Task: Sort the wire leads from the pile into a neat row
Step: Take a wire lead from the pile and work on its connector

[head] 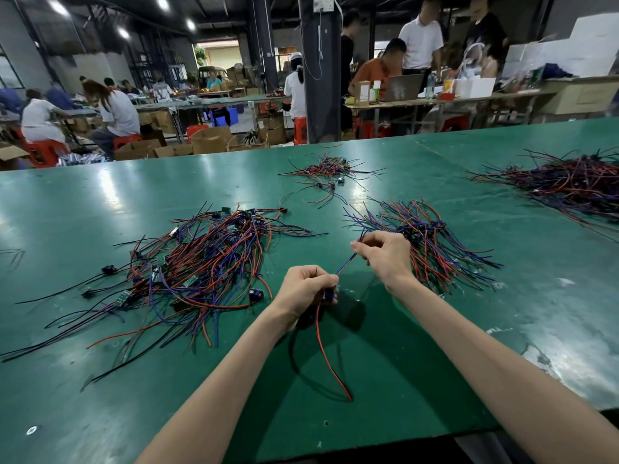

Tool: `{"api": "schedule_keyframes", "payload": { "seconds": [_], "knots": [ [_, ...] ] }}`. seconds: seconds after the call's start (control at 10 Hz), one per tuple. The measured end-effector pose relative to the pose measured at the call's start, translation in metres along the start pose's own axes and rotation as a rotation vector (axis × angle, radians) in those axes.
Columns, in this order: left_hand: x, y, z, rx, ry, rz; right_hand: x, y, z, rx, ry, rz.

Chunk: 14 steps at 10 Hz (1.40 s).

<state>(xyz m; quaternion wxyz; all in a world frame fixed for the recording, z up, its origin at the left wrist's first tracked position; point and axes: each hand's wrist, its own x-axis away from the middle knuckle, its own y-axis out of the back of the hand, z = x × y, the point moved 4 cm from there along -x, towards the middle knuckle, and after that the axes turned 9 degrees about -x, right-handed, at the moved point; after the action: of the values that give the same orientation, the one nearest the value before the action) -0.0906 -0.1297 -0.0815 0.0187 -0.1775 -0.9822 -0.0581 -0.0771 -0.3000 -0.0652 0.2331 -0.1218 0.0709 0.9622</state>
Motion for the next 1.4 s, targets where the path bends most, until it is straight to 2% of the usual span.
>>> {"api": "schedule_keyframes", "payload": {
  "seconds": [0.2, 0.4, 0.6, 0.8, 0.9, 1.0, 1.2, 1.3, 1.4],
  "knots": [
    [0.000, -0.001, -0.003, -0.004, -0.018, 0.008, -0.007, 0.007, -0.001, 0.016, 0.019, -0.038],
    [0.000, -0.001, -0.003, 0.001, -0.029, 0.016, -0.008, 0.005, -0.006, -0.071, -0.042, -0.038],
    [0.003, 0.001, -0.005, 0.014, -0.027, 0.013, -0.009, 0.008, -0.010, -0.270, -0.166, -0.071],
    [0.005, 0.002, -0.007, 0.013, -0.035, 0.013, -0.009, 0.009, -0.011, -0.353, -0.221, -0.066],
    [0.005, 0.003, -0.007, 0.008, -0.037, 0.011, -0.009, 0.009, -0.011, -0.375, -0.221, -0.067],
    [0.005, 0.005, -0.007, 0.006, -0.038, 0.011, -0.010, 0.011, -0.009, -0.280, -0.158, -0.043],
    [0.006, 0.004, -0.007, -0.006, -0.037, 0.017, -0.008, 0.015, 0.001, 0.023, 0.111, -0.065],
    [0.006, 0.004, -0.007, 0.002, -0.031, 0.010, -0.007, 0.016, 0.002, 0.030, 0.134, -0.093],
    [0.008, 0.005, -0.008, 0.004, -0.032, 0.005, -0.009, 0.018, -0.002, -0.148, -0.012, -0.111]
  ]
}}
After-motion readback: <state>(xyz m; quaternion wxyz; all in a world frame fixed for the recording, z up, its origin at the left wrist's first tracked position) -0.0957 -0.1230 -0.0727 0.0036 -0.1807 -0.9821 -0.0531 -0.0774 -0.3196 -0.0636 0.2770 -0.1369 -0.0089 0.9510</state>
